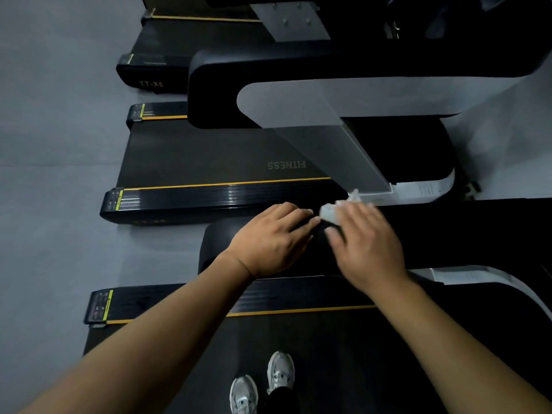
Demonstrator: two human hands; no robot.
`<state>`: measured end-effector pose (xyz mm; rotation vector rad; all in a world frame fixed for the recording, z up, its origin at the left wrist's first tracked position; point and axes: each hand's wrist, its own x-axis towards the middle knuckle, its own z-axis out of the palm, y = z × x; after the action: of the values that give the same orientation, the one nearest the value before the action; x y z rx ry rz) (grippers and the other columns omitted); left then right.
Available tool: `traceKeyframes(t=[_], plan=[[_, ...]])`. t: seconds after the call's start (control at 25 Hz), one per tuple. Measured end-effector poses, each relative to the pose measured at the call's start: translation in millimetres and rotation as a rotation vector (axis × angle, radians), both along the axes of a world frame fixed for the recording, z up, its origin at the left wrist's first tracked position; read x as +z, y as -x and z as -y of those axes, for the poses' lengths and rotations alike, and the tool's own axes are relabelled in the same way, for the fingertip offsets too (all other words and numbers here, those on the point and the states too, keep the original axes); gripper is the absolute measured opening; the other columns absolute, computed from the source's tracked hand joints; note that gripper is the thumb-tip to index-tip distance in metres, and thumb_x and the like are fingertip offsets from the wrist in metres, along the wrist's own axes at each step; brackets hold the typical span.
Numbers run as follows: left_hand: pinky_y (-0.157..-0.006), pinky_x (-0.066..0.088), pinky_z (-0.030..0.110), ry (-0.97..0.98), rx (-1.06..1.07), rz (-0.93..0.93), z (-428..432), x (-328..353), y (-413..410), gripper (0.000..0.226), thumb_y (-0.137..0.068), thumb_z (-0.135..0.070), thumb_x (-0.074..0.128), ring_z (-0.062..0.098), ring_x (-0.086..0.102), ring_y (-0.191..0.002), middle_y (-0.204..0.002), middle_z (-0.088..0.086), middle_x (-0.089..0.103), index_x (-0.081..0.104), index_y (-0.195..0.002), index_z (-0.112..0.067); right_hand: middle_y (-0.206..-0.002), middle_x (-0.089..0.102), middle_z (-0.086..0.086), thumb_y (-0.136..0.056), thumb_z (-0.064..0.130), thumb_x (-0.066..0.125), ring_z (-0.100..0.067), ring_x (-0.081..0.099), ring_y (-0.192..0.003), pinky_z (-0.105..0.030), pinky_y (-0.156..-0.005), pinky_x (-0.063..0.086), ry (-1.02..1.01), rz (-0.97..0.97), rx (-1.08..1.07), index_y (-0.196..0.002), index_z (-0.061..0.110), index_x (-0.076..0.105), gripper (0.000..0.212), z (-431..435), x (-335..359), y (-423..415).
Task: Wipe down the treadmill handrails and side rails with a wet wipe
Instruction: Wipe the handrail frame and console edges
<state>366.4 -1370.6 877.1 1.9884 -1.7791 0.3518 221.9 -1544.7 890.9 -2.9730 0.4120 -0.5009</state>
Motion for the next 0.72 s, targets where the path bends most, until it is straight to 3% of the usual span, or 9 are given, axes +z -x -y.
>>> traceKeyframes(t=[0.12, 0.28, 0.44, 0.64, 0.72], plan=[[-0.090, 0.053, 0.045, -0.002, -0.010, -0.003, 0, 0, 1, 0.036, -0.106, -0.025, 0.054, 0.033, 0.063, -0.105, -0.126, 0.016, 0.066, 0.066, -0.130, -0.001, -0.152, 0.052, -0.015, -0.105, 0.044, 0.040, -0.031, 0.046, -0.144, -0.052, -0.119, 0.035, 0.062, -0.033, 0.113, -0.146, 0.005, 0.054, 0.059, -15, -11, 12], [-0.091, 0.054, 0.044, 0.008, 0.019, -0.004, 0, -2, 0, 0.035, -0.106, -0.025, 0.056, 0.030, 0.064, -0.107, -0.129, 0.014, 0.067, 0.067, -0.129, -0.001, -0.154, 0.049, -0.018, -0.106, 0.045, 0.038, -0.035, 0.044, -0.145, -0.053, -0.121, 0.031, 0.124, 0.039, -0.019, -0.146, 0.002, 0.053, 0.061, 2, -15, 30], [-0.089, 0.055, 0.045, 0.033, 0.006, -0.015, 1, -3, 0, 0.033, -0.105, -0.025, 0.057, 0.031, 0.064, -0.105, -0.127, 0.014, 0.068, 0.069, -0.126, -0.002, -0.161, 0.039, -0.018, -0.103, 0.046, 0.043, -0.034, 0.036, -0.150, -0.054, -0.123, 0.026, 0.152, 0.007, 0.084, -0.152, 0.001, 0.044, 0.066, -39, -29, 22], [-0.089, 0.055, 0.045, 0.026, 0.034, -0.003, 1, -4, 1, 0.035, -0.105, -0.026, 0.057, 0.031, 0.065, -0.104, -0.127, 0.012, 0.069, 0.069, -0.128, -0.002, -0.167, 0.023, -0.020, -0.102, 0.046, 0.043, -0.036, 0.023, -0.155, -0.060, -0.124, 0.018, 0.265, 0.007, -0.013, -0.158, 0.000, 0.031, 0.074, -28, -41, 49], [-0.089, 0.055, 0.045, 0.033, 0.027, -0.007, 1, -5, 0, 0.035, -0.104, -0.025, 0.058, 0.031, 0.064, -0.105, -0.128, 0.013, 0.069, 0.068, -0.128, -0.001, -0.169, 0.016, -0.020, -0.100, 0.047, 0.045, -0.035, 0.016, -0.157, -0.061, -0.125, 0.014, 0.302, -0.014, 0.041, -0.160, -0.001, 0.023, 0.080, -52, -57, 46]])
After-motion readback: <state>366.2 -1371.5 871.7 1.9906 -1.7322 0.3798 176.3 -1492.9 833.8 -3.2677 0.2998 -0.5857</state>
